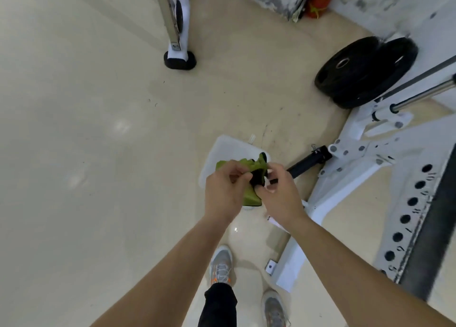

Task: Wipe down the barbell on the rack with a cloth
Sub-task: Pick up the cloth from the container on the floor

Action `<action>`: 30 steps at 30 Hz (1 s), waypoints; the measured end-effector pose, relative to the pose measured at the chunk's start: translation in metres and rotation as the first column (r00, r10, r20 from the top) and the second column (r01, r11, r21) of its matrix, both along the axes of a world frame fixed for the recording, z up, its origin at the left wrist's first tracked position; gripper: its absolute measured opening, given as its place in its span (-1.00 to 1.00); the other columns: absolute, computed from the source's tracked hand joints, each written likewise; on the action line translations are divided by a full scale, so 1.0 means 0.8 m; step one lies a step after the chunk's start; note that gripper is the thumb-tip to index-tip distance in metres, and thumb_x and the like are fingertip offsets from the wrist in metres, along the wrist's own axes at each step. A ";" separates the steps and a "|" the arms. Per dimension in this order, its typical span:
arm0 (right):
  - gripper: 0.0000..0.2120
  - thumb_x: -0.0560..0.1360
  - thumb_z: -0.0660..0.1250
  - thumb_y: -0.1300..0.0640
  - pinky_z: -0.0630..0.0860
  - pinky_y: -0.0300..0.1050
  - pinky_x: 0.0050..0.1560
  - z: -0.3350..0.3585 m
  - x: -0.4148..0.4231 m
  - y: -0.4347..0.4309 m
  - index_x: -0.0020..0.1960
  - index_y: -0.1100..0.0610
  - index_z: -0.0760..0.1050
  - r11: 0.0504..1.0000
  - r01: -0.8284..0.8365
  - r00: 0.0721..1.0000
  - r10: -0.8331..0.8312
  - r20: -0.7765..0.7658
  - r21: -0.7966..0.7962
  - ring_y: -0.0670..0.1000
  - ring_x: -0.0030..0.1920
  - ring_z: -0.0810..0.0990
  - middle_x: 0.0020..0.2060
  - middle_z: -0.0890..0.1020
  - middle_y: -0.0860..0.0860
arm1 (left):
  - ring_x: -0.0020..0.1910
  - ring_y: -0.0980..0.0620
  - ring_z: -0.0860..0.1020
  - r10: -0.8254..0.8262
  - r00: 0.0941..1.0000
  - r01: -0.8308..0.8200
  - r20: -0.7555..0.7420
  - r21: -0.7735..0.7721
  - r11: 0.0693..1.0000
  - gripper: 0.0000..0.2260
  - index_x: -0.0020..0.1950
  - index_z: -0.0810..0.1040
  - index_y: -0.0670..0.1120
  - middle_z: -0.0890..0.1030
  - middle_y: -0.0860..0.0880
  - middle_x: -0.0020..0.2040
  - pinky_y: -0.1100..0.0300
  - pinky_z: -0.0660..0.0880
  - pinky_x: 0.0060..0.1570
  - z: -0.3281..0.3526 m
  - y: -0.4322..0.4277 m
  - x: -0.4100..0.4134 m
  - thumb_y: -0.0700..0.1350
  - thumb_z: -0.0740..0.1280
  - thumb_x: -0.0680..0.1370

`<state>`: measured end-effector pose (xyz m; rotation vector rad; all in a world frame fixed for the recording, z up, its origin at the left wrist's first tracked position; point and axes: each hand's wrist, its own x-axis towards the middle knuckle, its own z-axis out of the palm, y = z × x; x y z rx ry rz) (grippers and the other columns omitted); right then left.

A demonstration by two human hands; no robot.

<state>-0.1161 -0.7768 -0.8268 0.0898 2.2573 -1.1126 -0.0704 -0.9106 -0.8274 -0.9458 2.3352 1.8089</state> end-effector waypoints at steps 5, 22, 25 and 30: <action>-0.53 0.49 0.39 0.25 0.55 -0.13 -0.03 0.168 0.006 0.027 0.25 -0.17 0.38 0.998 0.063 0.997 -0.064 -0.046 -0.027 -0.05 -0.01 0.61 0.01 0.59 -0.05 | -0.20 0.16 0.60 -0.154 0.982 0.170 -0.112 0.142 0.975 -0.89 -0.18 0.59 0.02 0.63 0.15 -0.24 0.32 0.47 -0.14 0.175 0.009 0.017 -0.16 0.44 0.50; -0.87 0.61 0.26 0.20 0.49 -0.11 -0.26 0.604 0.094 0.246 -0.07 0.21 0.53 0.800 0.400 0.775 -0.556 -0.301 -0.448 0.03 -0.29 0.57 -0.31 0.60 0.07 | 0.21 0.10 0.41 -0.422 0.837 0.388 -0.349 -0.165 0.907 -0.75 0.24 0.45 0.10 0.38 0.07 0.22 0.29 0.33 0.24 0.495 0.227 0.069 0.12 0.22 0.60; -0.87 0.58 0.30 0.21 0.47 -0.21 -0.36 0.656 0.111 0.302 -0.14 0.19 0.51 0.824 0.342 0.752 -0.528 -0.394 -0.452 -0.05 -0.37 0.55 -0.42 0.58 -0.05 | 0.13 0.23 0.45 -0.516 0.696 0.490 -0.500 -0.194 0.850 -0.78 0.13 0.47 0.16 0.47 0.14 0.11 0.40 0.37 0.09 0.556 0.300 0.089 0.19 0.30 0.54; -0.85 0.50 0.34 0.17 0.42 -0.07 -0.19 0.703 0.160 0.413 -0.24 0.17 0.49 0.828 0.343 0.710 -0.538 -0.455 -0.444 0.01 -0.28 0.49 -0.34 0.50 0.06 | -0.31 0.08 0.48 -0.559 0.676 0.496 -0.481 -0.264 0.827 -0.91 -0.12 0.45 -0.05 0.51 0.00 -0.30 0.12 0.48 -0.25 0.599 0.437 0.122 -0.10 0.33 0.54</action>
